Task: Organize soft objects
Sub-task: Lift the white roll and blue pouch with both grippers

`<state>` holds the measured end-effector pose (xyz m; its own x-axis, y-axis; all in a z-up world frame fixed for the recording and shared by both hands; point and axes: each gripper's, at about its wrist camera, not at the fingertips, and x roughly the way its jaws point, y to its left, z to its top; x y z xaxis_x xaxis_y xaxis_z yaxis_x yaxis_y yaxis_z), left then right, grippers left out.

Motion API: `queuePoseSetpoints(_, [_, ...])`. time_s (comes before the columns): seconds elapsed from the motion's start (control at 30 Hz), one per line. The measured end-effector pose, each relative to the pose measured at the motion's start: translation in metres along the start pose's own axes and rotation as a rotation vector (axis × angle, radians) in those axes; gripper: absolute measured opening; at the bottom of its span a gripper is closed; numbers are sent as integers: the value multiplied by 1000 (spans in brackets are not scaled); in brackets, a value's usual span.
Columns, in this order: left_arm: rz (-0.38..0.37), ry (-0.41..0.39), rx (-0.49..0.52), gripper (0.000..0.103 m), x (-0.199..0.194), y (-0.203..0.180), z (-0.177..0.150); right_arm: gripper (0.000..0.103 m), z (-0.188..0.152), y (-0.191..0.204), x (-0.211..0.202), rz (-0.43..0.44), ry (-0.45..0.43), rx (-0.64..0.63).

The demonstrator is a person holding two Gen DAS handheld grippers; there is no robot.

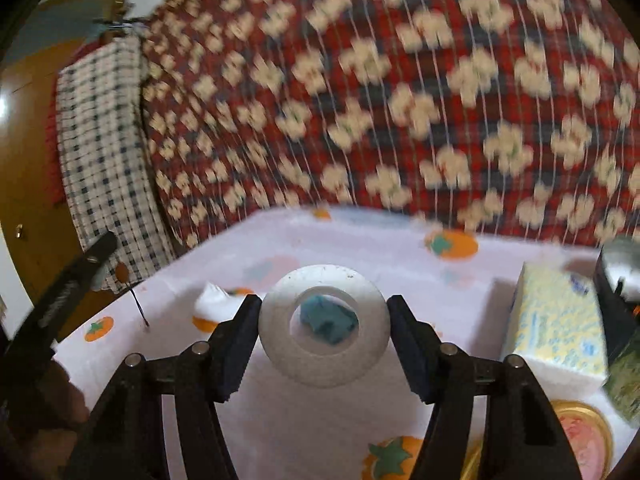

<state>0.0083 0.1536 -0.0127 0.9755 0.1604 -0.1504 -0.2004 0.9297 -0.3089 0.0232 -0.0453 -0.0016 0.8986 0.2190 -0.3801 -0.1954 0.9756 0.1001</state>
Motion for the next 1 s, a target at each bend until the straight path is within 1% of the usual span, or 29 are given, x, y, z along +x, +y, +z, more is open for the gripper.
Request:
queuePoseSetpoints(0.07, [-4,16,2,31,2,0,-1,66,0,5,-9,3,-39,-26])
queuePoseSetpoints(0.17, [-18,5,25,31,-1,-5,-2,66,-2,9,-19,-9,-72,-62])
queuePoseSetpoints(0.3, [-39,-11,43,31,-8,-10,-2,66,-4,1,-23,3,-71,-49])
queuePoseSetpoints(0.47, [-57,-19,13,31,-19,-8,-4,66,-7,-8,-33,68,-65,2])
queuePoseSetpoints(0.53, [-63,-38,-5,31,-28,-7,-5,66,-10,-10,-35,76,-59,10])
queuePoseSetpoints(0.67, [-58,-49,-5,31,-36,-10,-6,66,-15,-14,-42,64,-61,-1])
queuePoseSetpoints(0.8, [-97,-14,-11,31,-43,-14,-8,66,-17,-17,-55,51,-85,-18])
queuePoseSetpoints(1.0, [-118,-9,24,31,-57,-30,-14,66,-19,-19,-68,28,-116,-59])
